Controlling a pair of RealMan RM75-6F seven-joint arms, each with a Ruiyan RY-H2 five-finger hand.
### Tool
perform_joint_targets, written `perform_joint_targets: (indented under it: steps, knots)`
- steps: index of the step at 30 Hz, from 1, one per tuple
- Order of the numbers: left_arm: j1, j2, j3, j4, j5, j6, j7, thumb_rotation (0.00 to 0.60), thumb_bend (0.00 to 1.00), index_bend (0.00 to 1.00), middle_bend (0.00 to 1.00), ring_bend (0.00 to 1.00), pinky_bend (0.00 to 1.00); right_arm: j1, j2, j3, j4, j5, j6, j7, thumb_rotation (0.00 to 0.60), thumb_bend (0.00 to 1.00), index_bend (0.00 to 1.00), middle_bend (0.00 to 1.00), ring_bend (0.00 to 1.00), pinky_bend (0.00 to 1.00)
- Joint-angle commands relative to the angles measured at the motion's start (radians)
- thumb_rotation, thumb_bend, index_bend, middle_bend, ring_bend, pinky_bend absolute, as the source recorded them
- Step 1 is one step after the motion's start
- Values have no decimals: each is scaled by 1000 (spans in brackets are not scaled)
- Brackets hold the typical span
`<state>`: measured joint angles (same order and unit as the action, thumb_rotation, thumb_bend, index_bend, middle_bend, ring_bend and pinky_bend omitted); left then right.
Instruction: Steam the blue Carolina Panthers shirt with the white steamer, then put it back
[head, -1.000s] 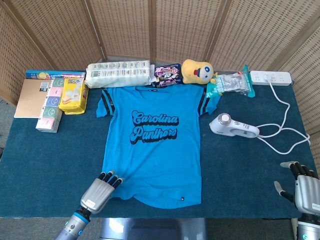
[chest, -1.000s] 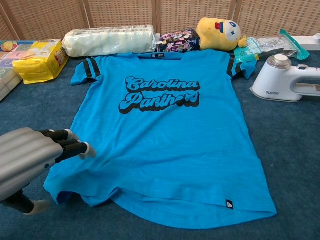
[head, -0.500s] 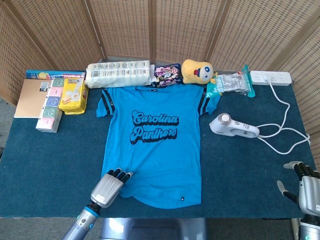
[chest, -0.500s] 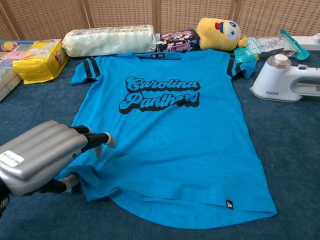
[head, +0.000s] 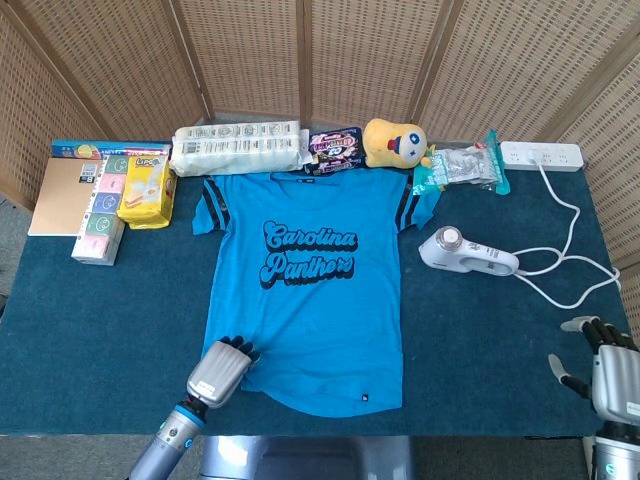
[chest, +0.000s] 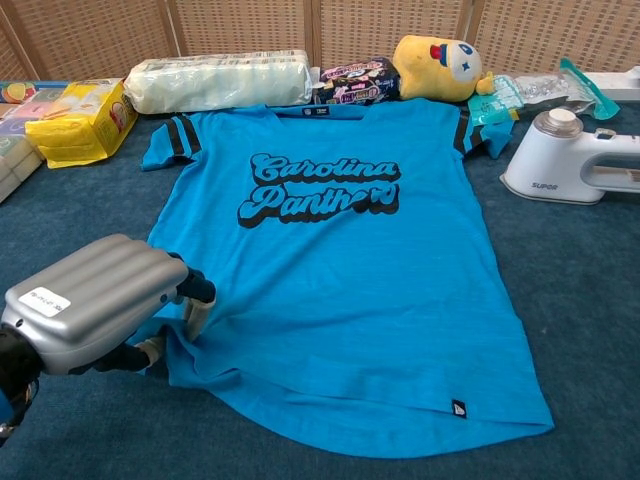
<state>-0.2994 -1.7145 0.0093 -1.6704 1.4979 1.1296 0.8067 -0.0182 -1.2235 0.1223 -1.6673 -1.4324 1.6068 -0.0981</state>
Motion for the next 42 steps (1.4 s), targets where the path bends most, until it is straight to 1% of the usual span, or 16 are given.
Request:
perform_joint_targets:
  steps: [1,6,8,10,13,16,18,22,24,30,36,42]
  knots:
    - [-5,-2,1,0,-6,2,-3,600,490,582,506,419,561,36,2,23,-15,-8,-29,-10,600,285,398,364,368,378]
    - [-10,1,14,-7,-16,-3,-8,600,491,583,507,419,562,111,1,68,-32,26,-118,-45,600,286,387,352,359,379]
    - [-15,6,20,-11,-24,-12,-2,600,490,583,507,419,562,158,-12,95,-17,51,-173,-51,600,286,324,313,345,389]
    - [-18,11,22,-17,-34,-18,5,600,488,583,507,419,562,190,-26,111,-8,80,-216,-63,600,282,271,289,327,386]
    - [-24,18,22,-25,-48,-20,9,600,483,582,507,419,553,235,-50,133,0,122,-265,-89,600,265,234,277,298,361]
    - [-30,17,19,-26,-56,-20,8,600,481,583,507,419,523,278,-78,154,23,154,-300,-123,600,260,212,264,276,341]
    - [-34,15,18,-25,-60,-21,8,600,481,583,507,420,512,296,-92,160,37,167,-311,-139,600,259,196,258,270,334]
    - [-42,13,18,-23,-68,-22,8,600,479,583,507,419,505,331,-126,169,78,189,-329,-168,600,259,130,244,263,326]
    - [-44,14,18,-23,-73,-22,9,600,478,583,507,420,501,345,-143,172,100,198,-335,-181,600,260,116,240,262,323]
    - [-52,14,21,-26,-86,-20,12,600,477,583,507,420,488,387,-194,180,169,233,-356,-210,600,260,115,233,257,317]
    - [-59,13,23,-25,-100,-20,13,600,476,583,507,420,488,435,-250,185,260,270,-394,-241,600,262,115,233,257,306]
    - [-64,14,25,-26,-116,-15,14,600,476,583,507,419,488,487,-317,194,384,300,-428,-259,600,264,121,234,256,300]
